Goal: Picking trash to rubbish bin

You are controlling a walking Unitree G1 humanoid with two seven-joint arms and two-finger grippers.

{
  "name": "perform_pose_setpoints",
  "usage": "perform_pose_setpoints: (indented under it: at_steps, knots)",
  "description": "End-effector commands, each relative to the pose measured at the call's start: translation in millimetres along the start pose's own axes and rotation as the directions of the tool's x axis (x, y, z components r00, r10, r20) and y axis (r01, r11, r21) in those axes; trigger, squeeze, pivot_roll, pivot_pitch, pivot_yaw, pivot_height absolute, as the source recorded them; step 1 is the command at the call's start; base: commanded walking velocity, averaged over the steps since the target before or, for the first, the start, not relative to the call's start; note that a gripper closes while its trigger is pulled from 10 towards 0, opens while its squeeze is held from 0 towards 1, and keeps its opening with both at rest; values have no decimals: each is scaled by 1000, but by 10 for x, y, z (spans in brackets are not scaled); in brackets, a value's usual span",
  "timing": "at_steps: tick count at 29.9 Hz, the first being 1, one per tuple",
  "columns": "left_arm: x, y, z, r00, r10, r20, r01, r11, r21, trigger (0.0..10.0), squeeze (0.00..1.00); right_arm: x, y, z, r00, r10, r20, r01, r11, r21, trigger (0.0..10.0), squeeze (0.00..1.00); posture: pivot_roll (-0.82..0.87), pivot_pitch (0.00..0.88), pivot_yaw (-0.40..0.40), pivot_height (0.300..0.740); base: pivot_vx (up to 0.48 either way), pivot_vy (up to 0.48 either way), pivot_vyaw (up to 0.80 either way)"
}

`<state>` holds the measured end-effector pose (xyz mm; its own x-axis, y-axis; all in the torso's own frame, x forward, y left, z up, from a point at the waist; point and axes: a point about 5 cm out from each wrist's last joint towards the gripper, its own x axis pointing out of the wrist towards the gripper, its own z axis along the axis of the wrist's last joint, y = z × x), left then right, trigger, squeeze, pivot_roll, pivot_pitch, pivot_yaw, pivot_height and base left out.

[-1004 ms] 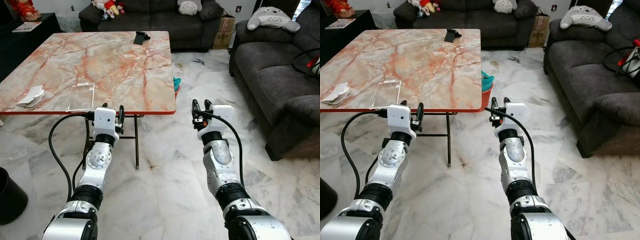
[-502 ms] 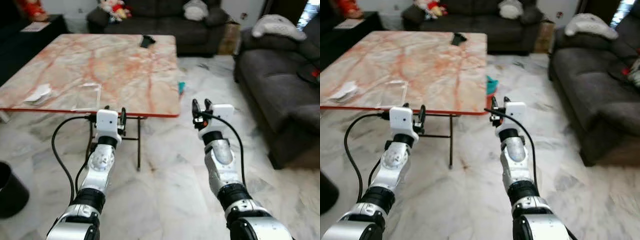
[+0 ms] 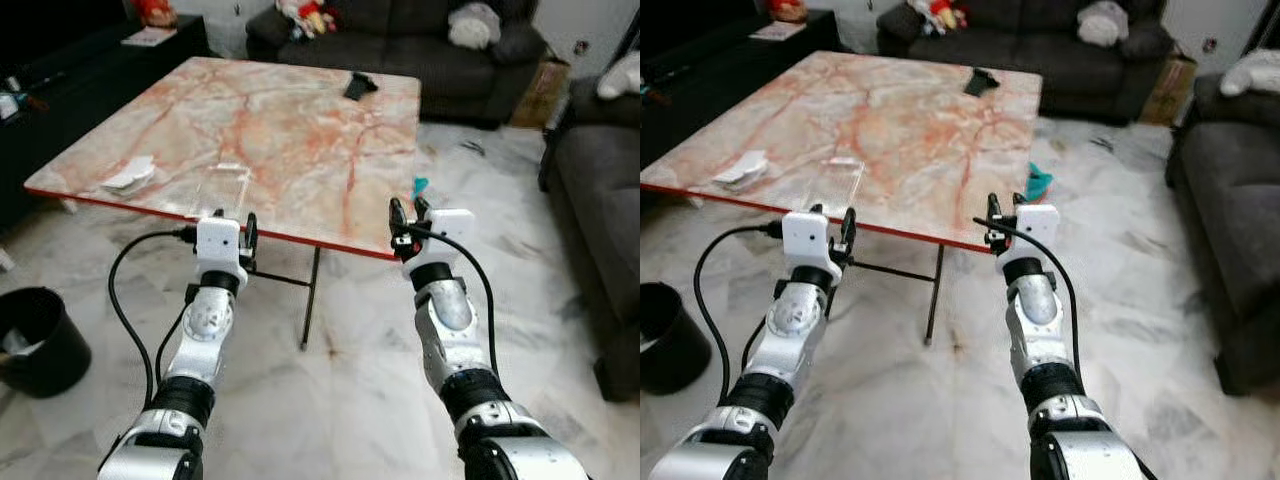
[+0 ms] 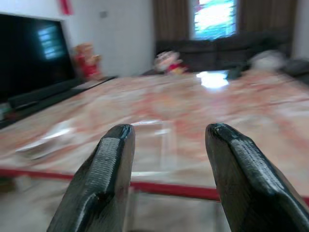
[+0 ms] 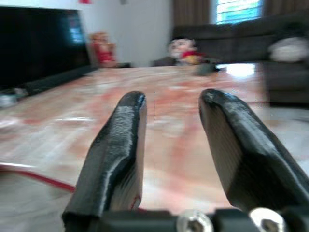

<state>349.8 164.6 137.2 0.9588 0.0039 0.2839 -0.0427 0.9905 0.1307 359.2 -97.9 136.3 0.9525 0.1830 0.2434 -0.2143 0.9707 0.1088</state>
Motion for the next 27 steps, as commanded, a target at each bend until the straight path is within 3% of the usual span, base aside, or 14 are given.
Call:
perform_pose_setpoints:
  at_steps: [1, 6, 22, 27]
  knots:
    - [32, -57, 53, 1000, -13, 17, 13, 1000, -6, 10000, 0, 5, -69, 40, 1000, -12, 13, 12, 1000, -11, 10000, 0, 175, 0, -4, 740, 349, 0, 0]
    - [45, -62, 72, 1000, -15, 22, 15, 1000, -5, 10000, 0, 2, -55, 40, 1000, -3, 13, 3, 1000, -16, 10000, 0, 177, 0, -2, 740, 346, 0, 203]
    - [76, -69, 127, 999, -20, 40, 20, 1000, 1, 10000, 0, 1, -52, 42, 1000, -2, 14, 2, 1000, -11, 10000, 0, 178, 0, 0, 740, 342, 0, 800]
    - [94, -55, 147, 999, -21, 45, 21, 1000, 3, 10000, 0, 9, -53, 47, 1000, -6, 15, 6, 1000, 6, 10000, 0, 181, 0, -2, 740, 340, 0, 106]
